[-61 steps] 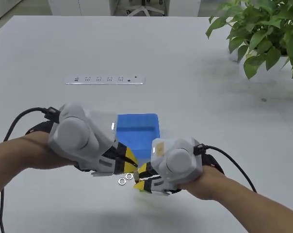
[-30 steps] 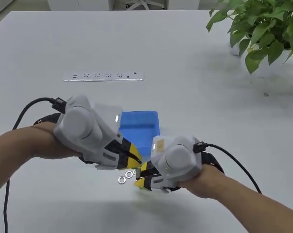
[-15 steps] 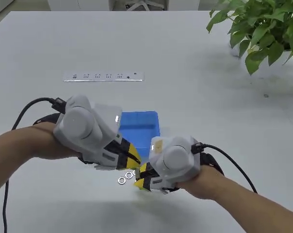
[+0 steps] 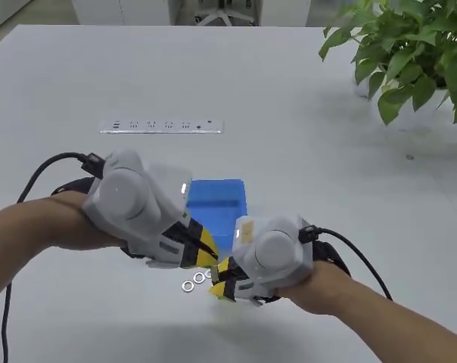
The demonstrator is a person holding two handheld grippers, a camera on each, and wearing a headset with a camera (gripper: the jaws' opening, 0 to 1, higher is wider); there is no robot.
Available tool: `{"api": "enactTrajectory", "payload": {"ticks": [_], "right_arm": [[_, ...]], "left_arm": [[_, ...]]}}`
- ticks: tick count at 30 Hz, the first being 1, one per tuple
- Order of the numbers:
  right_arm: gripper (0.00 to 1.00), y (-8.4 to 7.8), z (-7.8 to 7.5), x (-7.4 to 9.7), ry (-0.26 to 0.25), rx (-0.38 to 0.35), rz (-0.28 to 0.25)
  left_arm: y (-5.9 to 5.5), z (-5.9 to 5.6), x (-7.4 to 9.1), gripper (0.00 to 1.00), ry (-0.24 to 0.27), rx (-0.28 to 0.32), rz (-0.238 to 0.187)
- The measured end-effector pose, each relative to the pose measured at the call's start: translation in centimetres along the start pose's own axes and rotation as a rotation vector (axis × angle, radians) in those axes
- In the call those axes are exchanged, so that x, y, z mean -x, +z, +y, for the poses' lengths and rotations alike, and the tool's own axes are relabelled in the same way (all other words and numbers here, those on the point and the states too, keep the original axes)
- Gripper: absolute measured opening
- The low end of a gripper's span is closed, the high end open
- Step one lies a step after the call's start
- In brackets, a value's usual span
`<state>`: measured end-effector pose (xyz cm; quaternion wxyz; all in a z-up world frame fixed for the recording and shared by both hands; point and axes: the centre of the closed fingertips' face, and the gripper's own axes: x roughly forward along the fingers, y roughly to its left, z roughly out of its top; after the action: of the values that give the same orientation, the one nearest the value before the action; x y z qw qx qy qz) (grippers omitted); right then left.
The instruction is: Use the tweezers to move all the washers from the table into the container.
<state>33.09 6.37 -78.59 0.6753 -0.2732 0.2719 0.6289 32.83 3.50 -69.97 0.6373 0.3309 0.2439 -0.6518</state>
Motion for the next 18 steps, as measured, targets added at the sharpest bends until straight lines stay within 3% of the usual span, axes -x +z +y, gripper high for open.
{"api": "enactTrajectory", "payload": {"ticks": [11, 18], "right_arm": [[0.10, 1.1, 0.0, 1.5, -0.035, 0.015, -0.002], [0.10, 2.3, -0.6, 2.6, -0.061, 0.047, -0.001]], "left_arm": [[1.5, -0.2, 1.3, 0.06, 0.016, -0.015, -0.009], [2.5, 0.2, 2.5, 0.06, 0.038, -0.034, -0.012]]}}
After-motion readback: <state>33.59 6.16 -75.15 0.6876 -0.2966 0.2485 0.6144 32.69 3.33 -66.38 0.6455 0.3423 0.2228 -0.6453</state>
